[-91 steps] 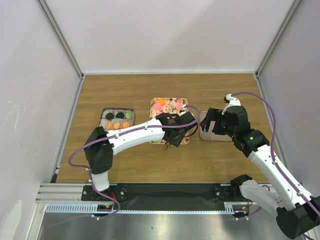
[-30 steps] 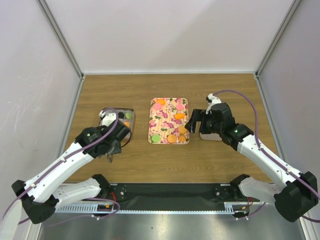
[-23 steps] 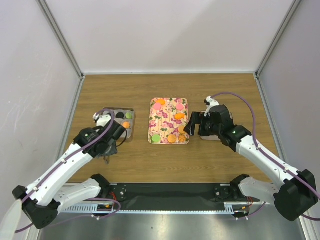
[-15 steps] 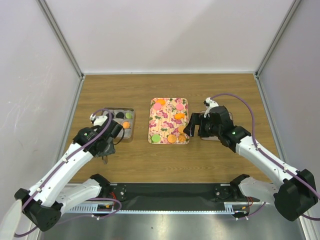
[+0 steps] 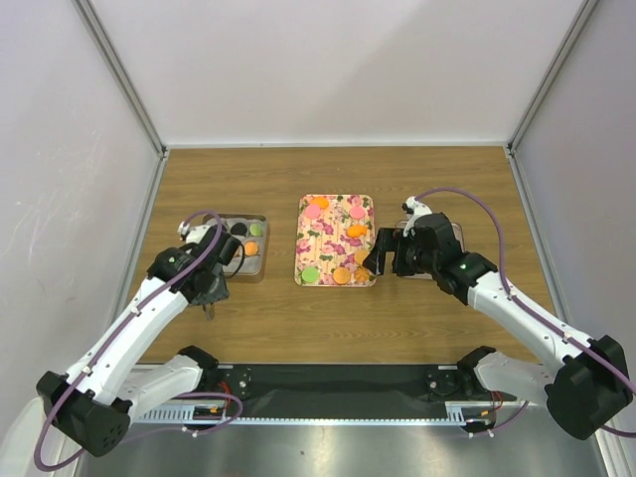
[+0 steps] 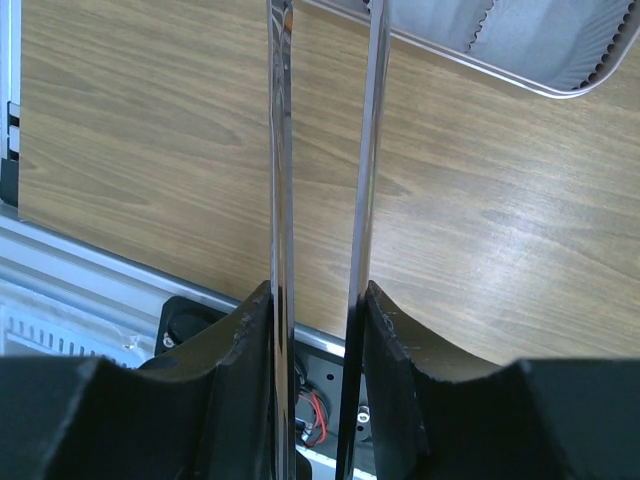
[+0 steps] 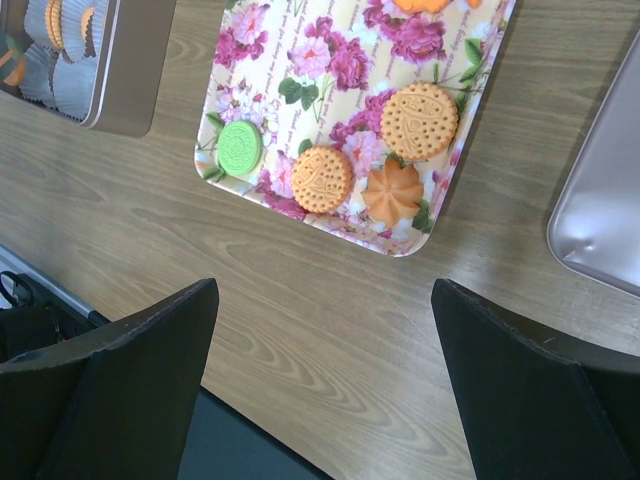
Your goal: Pack the cookies
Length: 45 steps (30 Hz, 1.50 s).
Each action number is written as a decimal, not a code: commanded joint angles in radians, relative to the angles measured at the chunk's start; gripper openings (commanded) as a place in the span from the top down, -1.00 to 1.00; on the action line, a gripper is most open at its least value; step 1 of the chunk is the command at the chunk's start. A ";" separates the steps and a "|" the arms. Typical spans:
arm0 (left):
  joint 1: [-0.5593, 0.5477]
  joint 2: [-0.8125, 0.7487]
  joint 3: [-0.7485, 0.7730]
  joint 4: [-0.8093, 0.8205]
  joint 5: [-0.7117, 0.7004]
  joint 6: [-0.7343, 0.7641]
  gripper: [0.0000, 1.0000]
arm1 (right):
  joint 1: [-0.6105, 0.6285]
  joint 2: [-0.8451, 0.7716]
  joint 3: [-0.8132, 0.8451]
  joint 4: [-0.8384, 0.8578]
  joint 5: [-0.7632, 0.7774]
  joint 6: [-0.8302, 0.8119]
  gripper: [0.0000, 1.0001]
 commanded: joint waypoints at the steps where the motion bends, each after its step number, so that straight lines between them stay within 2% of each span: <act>1: 0.024 0.000 -0.008 0.035 0.009 0.026 0.17 | 0.009 -0.027 -0.003 0.030 0.015 -0.007 -0.91; 13: 0.070 0.020 -0.016 0.038 0.016 0.031 0.15 | 0.018 -0.034 -0.007 0.033 0.015 -0.008 -0.90; 36: 0.077 0.020 -0.013 0.052 0.041 0.041 0.10 | 0.032 -0.043 -0.012 0.030 0.032 -0.014 -0.91; 45: 0.050 -0.006 0.091 0.030 0.072 0.052 0.14 | 0.022 -0.026 -0.009 0.032 0.047 -0.016 -0.91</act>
